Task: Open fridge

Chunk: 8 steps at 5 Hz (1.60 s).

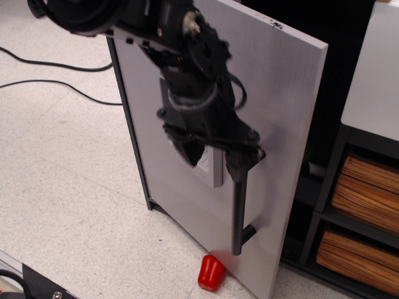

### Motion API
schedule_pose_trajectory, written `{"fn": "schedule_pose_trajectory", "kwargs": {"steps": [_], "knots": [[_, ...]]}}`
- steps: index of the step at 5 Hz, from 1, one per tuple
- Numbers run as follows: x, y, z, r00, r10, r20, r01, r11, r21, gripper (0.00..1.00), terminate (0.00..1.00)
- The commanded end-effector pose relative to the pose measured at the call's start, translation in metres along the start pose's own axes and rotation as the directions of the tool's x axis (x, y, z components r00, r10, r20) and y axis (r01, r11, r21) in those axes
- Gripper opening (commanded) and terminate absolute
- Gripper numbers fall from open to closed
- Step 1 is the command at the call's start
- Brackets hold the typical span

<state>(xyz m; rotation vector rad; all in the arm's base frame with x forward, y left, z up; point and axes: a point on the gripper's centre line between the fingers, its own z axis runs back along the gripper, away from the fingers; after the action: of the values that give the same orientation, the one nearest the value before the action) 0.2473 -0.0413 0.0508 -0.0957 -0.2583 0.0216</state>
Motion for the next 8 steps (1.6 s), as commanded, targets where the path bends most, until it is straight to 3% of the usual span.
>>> {"fn": "schedule_pose_trajectory", "kwargs": {"steps": [1,3,4,6,7,8], "knots": [[-0.025,-0.066,-0.017,0.985,-0.138,-0.107,0.136,0.99,-0.03,1.0,0.0],[-0.004,-0.124,-0.04,0.948,-0.263,-0.179,0.248,0.963,-0.103,1.0,0.0],[0.009,-0.141,-0.044,0.95,-0.287,-0.126,0.276,0.956,-0.095,1.0,0.0],[0.045,-0.129,-0.046,0.972,-0.235,-0.025,0.233,0.971,-0.061,1.0,0.0],[0.086,-0.138,-0.056,0.966,-0.252,0.059,0.254,0.967,-0.021,1.0,0.0],[0.107,-0.131,-0.055,0.967,-0.235,0.103,0.235,0.972,0.008,1.0,0.0]]}}
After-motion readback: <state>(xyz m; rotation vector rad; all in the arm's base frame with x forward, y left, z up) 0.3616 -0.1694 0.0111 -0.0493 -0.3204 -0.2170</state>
